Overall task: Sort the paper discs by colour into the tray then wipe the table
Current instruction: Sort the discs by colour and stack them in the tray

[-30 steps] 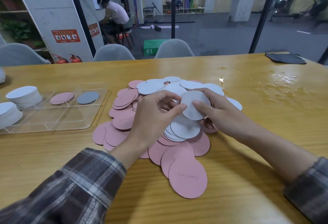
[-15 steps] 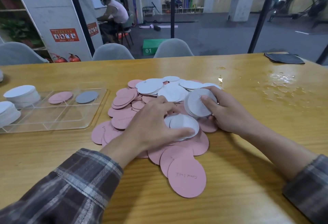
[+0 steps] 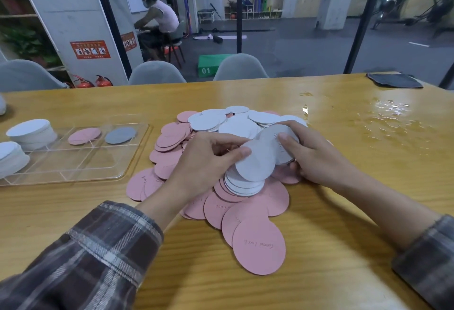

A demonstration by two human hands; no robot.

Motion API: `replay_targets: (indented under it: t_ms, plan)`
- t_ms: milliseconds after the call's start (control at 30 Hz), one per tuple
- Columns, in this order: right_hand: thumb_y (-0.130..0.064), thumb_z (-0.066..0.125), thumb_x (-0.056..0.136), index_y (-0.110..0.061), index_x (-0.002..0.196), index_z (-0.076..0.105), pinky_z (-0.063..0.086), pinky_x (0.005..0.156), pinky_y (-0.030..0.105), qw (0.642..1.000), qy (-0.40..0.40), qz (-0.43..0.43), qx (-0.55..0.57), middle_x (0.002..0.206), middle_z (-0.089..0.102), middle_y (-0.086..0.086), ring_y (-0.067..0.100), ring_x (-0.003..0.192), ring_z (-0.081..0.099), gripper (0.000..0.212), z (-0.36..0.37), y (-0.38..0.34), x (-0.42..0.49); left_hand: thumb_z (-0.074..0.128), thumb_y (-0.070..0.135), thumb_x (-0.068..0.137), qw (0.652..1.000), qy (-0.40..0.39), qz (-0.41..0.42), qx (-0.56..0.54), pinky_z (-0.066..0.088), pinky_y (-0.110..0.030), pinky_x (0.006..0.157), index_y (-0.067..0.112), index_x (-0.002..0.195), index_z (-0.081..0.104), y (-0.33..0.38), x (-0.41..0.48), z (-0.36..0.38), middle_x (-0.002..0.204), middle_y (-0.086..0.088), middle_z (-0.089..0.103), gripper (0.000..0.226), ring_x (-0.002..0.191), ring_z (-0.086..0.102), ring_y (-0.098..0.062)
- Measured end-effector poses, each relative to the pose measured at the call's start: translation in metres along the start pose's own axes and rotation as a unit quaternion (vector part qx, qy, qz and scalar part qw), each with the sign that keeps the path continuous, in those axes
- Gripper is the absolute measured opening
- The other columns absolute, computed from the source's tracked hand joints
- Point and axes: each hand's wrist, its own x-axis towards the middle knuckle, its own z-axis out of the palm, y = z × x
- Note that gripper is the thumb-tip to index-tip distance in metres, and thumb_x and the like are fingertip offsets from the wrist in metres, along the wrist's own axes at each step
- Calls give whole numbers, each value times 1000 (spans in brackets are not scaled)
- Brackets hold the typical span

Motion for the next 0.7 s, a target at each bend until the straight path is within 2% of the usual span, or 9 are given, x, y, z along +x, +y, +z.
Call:
replay_targets:
  t_ms: [67, 133, 167, 267, 333, 433, 500, 600, 700]
  plan:
    - [-27, 42, 110, -21, 120, 62, 40, 47, 24, 999, -20, 6, 37, 67, 57, -10, 15, 52, 51, 23, 2, -6, -3, 77, 12, 93, 999, 15, -14, -28, 59, -31, 80, 25, 107, 82, -1, 1, 2, 84, 7, 76, 20, 74, 68, -12]
    - [-27, 38, 112, -16, 120, 61, 34, 47, 28, 995, -47, 12, 85, 73, 51, 5, 22, 56, 45, 27, 6, -11, -6, 78, 11, 92, 999, 28, -19, -36, 60, -27, 74, 24, 110, 82, -2, 2, 4, 78, 4, 69, 23, 67, 64, -12]
    - [-29, 36, 112, -17, 120, 62, 33, 48, 28, 993, -55, 19, 103, 75, 50, 7, 22, 57, 44, 29, 7, -13, -7, 79, 10, 91, 998, 38, -19, -37, 59, -25, 72, 22, 111, 81, -3, 1, 6, 77, 2, 68, 24, 65, 64, -12]
    - [-40, 37, 110, -28, 121, 66, 36, 50, 23, 989, -84, 35, 116, 77, 55, 2, 16, 58, 49, 33, 10, -19, -12, 85, 13, 85, 997, 77, -6, -18, 59, -24, 68, 18, 108, 81, 0, -1, 11, 74, 0, 73, 24, 61, 69, -14]
    - [-43, 41, 108, -27, 120, 65, 39, 50, 22, 990, -103, 15, 91, 77, 59, -2, 13, 59, 52, 31, 11, -21, -14, 88, 15, 82, 995, 99, 2, -10, 62, -27, 68, 17, 98, 81, 2, -2, 13, 73, -1, 73, 18, 61, 71, -15]
    - [-30, 53, 106, -22, 122, 63, 41, 50, 21, 993, -103, -30, 57, 75, 62, -6, 14, 59, 53, 21, 12, -18, -13, 89, 14, 81, 993, 117, 9, -16, 63, -28, 67, 14, 91, 81, 3, -3, 14, 72, -2, 74, 12, 62, 72, -16]
    - [-25, 54, 106, -20, 124, 62, 41, 49, 23, 992, -93, -25, 75, 72, 58, 1, 17, 57, 50, 20, 11, -16, -11, 85, 14, 85, 993, 114, 9, -20, 62, -26, 65, 13, 90, 80, 4, -1, 13, 73, -3, 74, 7, 65, 73, -18]
    - [-25, 53, 106, -22, 126, 61, 41, 48, 22, 997, -51, -18, 61, 75, 59, 4, 15, 54, 51, 22, 7, -12, -7, 80, 24, 90, 992, 90, 17, 86, 55, -20, 66, 21, 88, 79, -1, 1, 6, 76, 5, 75, 4, 71, 70, -12]
    - [-29, 54, 105, -27, 126, 61, 45, 51, 21, 1000, -11, -8, 18, 86, 66, 0, 10, 54, 57, 22, 1, -3, -3, 84, 48, 80, 970, 35, 22, 238, 47, -18, 68, 29, 89, 79, -9, 1, -4, 82, 15, 71, 22, 78, 62, -2]
